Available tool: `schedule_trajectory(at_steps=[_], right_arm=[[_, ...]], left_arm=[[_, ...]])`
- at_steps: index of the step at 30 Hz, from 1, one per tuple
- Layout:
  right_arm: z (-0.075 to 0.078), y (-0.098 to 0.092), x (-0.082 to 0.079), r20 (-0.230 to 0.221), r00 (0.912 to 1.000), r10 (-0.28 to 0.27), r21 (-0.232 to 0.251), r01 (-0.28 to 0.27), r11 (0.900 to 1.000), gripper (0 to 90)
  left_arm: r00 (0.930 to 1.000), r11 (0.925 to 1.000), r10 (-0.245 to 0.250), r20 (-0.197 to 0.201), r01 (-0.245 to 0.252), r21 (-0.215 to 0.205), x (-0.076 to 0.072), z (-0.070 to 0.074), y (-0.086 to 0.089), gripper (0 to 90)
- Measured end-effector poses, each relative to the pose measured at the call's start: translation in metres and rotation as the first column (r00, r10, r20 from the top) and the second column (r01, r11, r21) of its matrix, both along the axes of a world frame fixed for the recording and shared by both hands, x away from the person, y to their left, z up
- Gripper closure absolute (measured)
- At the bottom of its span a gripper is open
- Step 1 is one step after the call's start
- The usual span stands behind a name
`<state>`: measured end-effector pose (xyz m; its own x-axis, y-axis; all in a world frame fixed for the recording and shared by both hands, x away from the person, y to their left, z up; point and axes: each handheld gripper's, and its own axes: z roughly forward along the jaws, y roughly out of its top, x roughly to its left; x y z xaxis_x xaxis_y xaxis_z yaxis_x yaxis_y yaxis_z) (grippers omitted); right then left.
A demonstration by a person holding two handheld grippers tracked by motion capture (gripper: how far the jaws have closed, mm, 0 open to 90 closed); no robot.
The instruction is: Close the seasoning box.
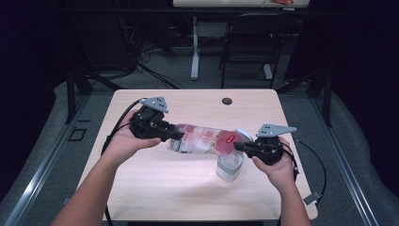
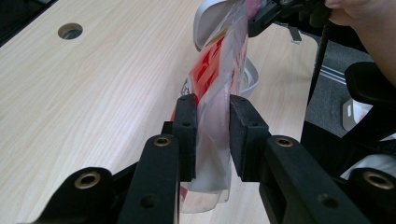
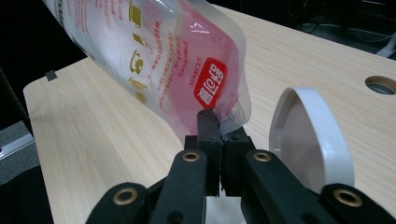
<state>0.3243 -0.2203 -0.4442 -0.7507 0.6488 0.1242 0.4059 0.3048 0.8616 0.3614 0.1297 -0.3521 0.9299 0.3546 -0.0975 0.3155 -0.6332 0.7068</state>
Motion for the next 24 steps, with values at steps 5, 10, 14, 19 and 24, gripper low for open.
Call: schedule_trajectory(at_steps=[5,10,14,19,24], right_arm=[[0.0005,0.0004,-0.0006,0.001,1.0000,-0.001,-0.004,0.001,1.000,89.1],[0.0009,0.0010,-0.0013,0.005,1.0000,-0.001,-0.008,0.001,1.000,88.8],[0.0011,0.0001,-0.0016,0.008,1.0000,0.000,-0.011,0.000,1.000,88.7],[0.0018,-0.0005,-0.0025,0.007,1.0000,-0.004,-0.014,0.004,1.000,88.3],[0.0020,-0.0004,-0.0028,0.008,0.9999,-0.006,-0.020,0.006,1.000,88.0]], left_arm=[[1.0000,1.0000,0.000,-0.001,0.000,0.000,-0.0001,0.0003,-0.0001,74.5],[1.0000,1.0000,-0.001,0.001,0.001,-0.007,-0.0006,0.0005,-0.0009,74.5],[1.0000,1.0000,-0.006,0.002,0.006,-0.006,-0.0008,0.0013,-0.0019,74.5],[1.0000,0.9999,-0.009,0.001,0.009,-0.014,-0.0012,0.0018,-0.0032,74.5],[0.9999,0.9998,-0.013,0.002,0.013,-0.018,-0.0011,0.0024,-0.0041,74.6]])
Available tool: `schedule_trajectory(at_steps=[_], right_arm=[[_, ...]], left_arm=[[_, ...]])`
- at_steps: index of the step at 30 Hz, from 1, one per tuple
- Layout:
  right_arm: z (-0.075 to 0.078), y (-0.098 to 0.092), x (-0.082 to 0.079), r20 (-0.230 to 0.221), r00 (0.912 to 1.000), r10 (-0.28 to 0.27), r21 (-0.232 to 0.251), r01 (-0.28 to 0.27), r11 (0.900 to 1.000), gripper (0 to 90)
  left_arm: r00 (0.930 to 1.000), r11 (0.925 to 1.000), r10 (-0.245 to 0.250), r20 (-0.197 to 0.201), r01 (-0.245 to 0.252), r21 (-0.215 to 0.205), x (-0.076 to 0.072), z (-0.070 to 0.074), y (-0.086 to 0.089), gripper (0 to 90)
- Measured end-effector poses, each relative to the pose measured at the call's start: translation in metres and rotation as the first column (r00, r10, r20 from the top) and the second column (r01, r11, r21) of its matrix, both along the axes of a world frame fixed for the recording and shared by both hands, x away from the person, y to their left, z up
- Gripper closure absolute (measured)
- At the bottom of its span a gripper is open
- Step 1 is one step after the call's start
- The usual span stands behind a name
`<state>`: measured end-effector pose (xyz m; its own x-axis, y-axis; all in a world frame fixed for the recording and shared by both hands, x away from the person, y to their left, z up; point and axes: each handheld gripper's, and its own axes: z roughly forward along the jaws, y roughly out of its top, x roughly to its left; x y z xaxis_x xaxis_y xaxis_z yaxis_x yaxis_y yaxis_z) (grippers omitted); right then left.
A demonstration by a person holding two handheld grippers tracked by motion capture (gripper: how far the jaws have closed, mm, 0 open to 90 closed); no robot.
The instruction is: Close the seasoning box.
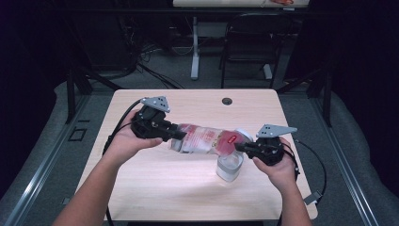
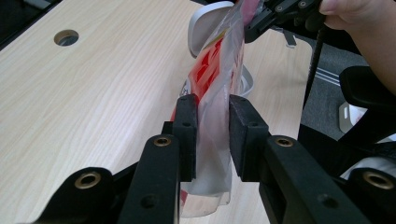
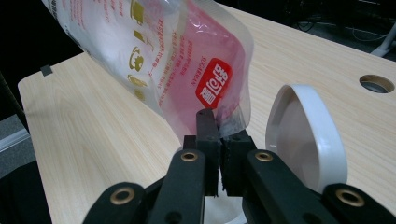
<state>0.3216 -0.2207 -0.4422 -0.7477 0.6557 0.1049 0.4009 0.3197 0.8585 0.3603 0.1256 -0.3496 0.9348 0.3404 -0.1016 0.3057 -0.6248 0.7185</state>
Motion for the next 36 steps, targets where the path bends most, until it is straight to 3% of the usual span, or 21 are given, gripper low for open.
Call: schedule_trajectory(at_steps=[36], right_arm=[[-0.0009,0.0009,0.0000,-0.002,1.0000,-0.006,-0.001,0.006,1.000,86.1]], left_arm=[[1.0000,1.0000,0.001,-0.001,-0.001,-0.001,0.0005,0.0017,-0.0024,74.6]])
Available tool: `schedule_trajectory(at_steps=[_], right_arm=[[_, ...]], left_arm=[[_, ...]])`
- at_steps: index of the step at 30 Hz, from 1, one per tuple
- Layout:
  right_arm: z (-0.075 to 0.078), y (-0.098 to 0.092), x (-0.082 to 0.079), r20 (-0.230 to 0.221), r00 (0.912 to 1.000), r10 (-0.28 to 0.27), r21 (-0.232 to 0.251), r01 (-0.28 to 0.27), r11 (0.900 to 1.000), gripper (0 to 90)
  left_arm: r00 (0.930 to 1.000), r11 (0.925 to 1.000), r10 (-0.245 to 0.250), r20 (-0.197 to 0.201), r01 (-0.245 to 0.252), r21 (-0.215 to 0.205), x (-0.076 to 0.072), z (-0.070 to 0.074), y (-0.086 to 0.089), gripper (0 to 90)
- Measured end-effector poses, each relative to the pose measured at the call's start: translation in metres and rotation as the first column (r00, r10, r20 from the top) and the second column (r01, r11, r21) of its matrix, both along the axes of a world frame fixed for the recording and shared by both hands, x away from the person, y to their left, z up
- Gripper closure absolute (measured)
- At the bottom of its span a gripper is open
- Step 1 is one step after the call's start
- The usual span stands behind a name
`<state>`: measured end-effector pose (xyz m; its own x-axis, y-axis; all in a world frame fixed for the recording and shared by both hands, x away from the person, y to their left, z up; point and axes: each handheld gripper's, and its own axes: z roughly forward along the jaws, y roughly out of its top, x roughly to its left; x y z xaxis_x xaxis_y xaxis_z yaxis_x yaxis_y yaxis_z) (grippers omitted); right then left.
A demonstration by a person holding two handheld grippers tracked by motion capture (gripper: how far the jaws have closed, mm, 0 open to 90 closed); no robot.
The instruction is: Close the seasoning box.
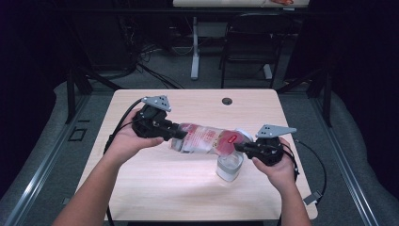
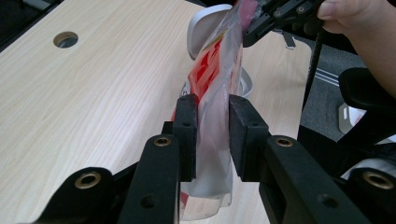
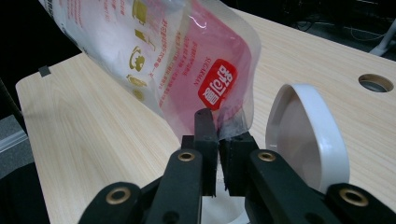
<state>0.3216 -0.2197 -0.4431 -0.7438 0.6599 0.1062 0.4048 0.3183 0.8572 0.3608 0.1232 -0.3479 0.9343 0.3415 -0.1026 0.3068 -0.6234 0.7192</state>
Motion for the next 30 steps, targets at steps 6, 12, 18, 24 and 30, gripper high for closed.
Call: schedule_trajectory(at_steps=[6,12,18,24,30], right_arm=[[-0.0003,0.0000,0.0001,-0.001,1.0000,-0.001,0.009,0.001,1.000,85.9],[-0.0002,0.0001,0.0002,0.000,1.0000,0.000,0.015,0.000,1.000,85.8],[-0.0002,0.0001,0.0000,0.002,1.0000,0.001,0.013,-0.001,1.000,85.7],[-0.0010,-0.0006,0.0005,0.000,1.0000,0.002,0.022,-0.002,1.000,85.8],[-0.0020,-0.0006,0.0012,-0.002,1.0000,0.007,0.023,-0.007,1.000,86.0]], left_arm=[[1.0000,1.0000,-0.002,0.000,0.002,-0.003,0.0002,0.0002,-0.0004,74.6],[1.0000,1.0000,-0.003,0.000,0.003,0.000,0.0005,0.0008,-0.0010,74.7],[1.0000,1.0000,-0.004,0.001,0.004,0.003,0.0004,0.0012,-0.0013,75.0],[1.0000,1.0000,-0.007,0.001,0.007,0.003,0.0000,0.0015,-0.0014,75.1],[1.0000,1.0000,-0.007,0.003,0.007,0.005,-0.0004,0.0014,-0.0004,75.2]])
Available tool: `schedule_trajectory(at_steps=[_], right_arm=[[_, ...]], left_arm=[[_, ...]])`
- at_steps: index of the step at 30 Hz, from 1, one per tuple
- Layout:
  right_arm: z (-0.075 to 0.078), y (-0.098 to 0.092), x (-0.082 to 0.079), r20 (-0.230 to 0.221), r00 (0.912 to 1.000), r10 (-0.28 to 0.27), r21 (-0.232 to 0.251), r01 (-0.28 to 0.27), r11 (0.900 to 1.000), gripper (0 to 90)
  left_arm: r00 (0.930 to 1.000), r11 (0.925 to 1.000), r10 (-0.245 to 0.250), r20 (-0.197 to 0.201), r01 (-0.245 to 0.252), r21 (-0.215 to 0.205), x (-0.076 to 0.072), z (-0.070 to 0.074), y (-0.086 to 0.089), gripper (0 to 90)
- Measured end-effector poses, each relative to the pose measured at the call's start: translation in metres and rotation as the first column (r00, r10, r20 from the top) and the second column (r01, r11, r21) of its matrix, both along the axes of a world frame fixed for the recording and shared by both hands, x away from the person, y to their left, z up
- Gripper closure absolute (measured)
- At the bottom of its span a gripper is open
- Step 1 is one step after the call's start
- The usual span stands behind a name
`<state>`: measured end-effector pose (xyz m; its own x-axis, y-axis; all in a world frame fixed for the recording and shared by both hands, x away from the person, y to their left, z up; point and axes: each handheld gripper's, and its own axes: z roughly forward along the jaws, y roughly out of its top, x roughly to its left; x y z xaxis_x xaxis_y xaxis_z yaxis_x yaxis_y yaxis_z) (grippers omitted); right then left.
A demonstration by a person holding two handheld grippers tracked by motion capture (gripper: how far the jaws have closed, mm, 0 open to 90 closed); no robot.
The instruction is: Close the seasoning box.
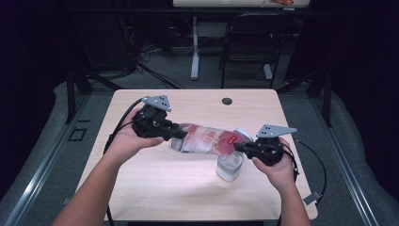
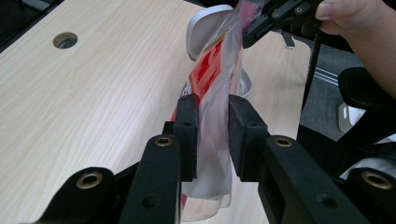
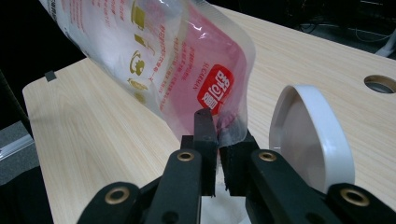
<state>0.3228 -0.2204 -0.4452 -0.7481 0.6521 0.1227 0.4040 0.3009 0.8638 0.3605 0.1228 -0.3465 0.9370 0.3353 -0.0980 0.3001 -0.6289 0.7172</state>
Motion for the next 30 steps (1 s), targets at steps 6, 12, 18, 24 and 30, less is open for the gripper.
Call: schedule_trajectory(at_steps=[6,12,18,24,30], right_arm=[[-0.0001,0.0003,0.0000,-0.001,1.0000,-0.001,-0.001,0.001,1.000,86.1],[0.0001,0.0004,-0.0001,-0.001,1.0000,0.000,-0.003,0.000,1.000,86.1],[0.0003,0.0005,-0.0004,0.000,1.0000,-0.002,-0.006,0.002,1.000,86.1],[0.0004,0.0004,-0.0005,0.000,1.0000,-0.003,-0.007,0.003,1.000,86.1],[0.0004,0.0004,-0.0005,0.000,1.0000,-0.004,-0.008,0.004,1.000,86.0]], left_arm=[[1.0000,1.0000,0.002,0.001,-0.002,-0.003,-0.0005,0.0001,-0.0004,75.3],[1.0000,1.0000,0.001,-0.001,-0.001,-0.006,0.0000,0.0002,-0.0008,75.3],[1.0000,1.0000,0.001,-0.002,-0.001,-0.006,-0.0002,0.0007,-0.0015,75.3],[1.0000,1.0000,-0.001,0.001,0.001,-0.004,-0.0007,0.0011,-0.0017,75.3],[1.0000,1.0000,-0.002,0.001,0.002,-0.007,-0.0007,0.0014,-0.0024,75.3]])
